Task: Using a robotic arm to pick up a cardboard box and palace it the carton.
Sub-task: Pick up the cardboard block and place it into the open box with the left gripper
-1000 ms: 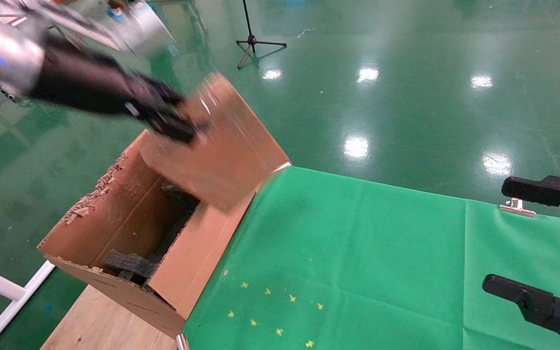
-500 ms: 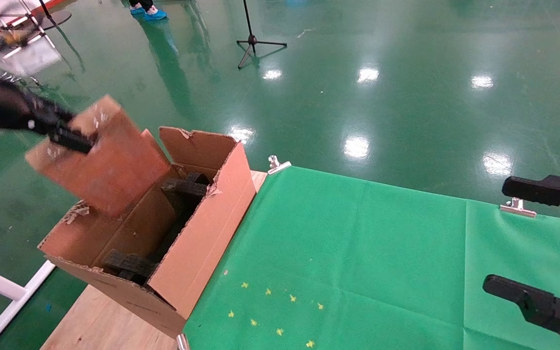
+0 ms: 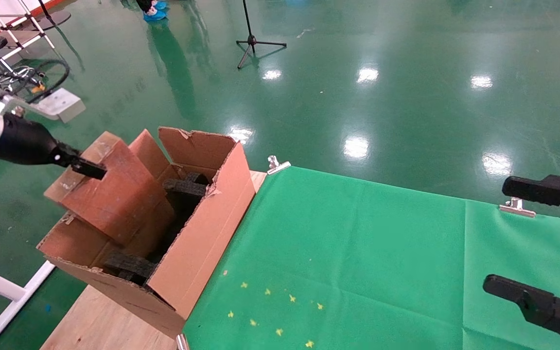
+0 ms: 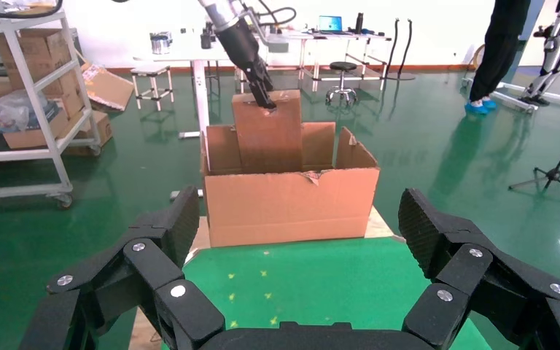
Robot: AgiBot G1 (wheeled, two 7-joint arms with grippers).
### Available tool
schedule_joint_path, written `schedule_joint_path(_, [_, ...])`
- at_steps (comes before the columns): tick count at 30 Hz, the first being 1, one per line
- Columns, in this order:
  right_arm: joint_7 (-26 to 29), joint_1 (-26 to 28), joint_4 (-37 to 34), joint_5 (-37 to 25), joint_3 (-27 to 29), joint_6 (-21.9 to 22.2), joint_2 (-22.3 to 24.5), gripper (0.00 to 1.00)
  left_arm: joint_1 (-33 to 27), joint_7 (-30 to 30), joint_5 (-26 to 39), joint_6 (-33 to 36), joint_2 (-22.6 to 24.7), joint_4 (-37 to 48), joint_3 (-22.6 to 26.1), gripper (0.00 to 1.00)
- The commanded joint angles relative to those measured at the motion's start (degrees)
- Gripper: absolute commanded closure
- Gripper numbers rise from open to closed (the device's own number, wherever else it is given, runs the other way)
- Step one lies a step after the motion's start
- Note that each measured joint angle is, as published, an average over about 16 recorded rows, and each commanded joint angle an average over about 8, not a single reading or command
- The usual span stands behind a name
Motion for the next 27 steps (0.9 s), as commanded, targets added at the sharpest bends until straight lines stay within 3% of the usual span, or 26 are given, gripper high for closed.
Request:
schedule_joint_path(1, [0.0, 0.0, 0.0, 0.0, 0.0, 0.0, 0.0, 0.0, 0.4, -0.4, 0.5, -1.7, 0.8, 2.4, 0.2, 1.0])
schedule_joint_path(14, [0.0, 0.0, 0.0, 0.0, 0.0, 0.0, 0.0, 0.0, 8.2, -2.3, -0.2, -11.5, 5.6, 10.2, -0.3, 1.0])
schedule_joint_path(27, [0.0, 0.0, 0.0, 0.0, 0.0, 0.0, 0.0, 0.0, 15.8, -4.6, 0.8, -18.2, 9.8, 12.3, 0.5, 1.0])
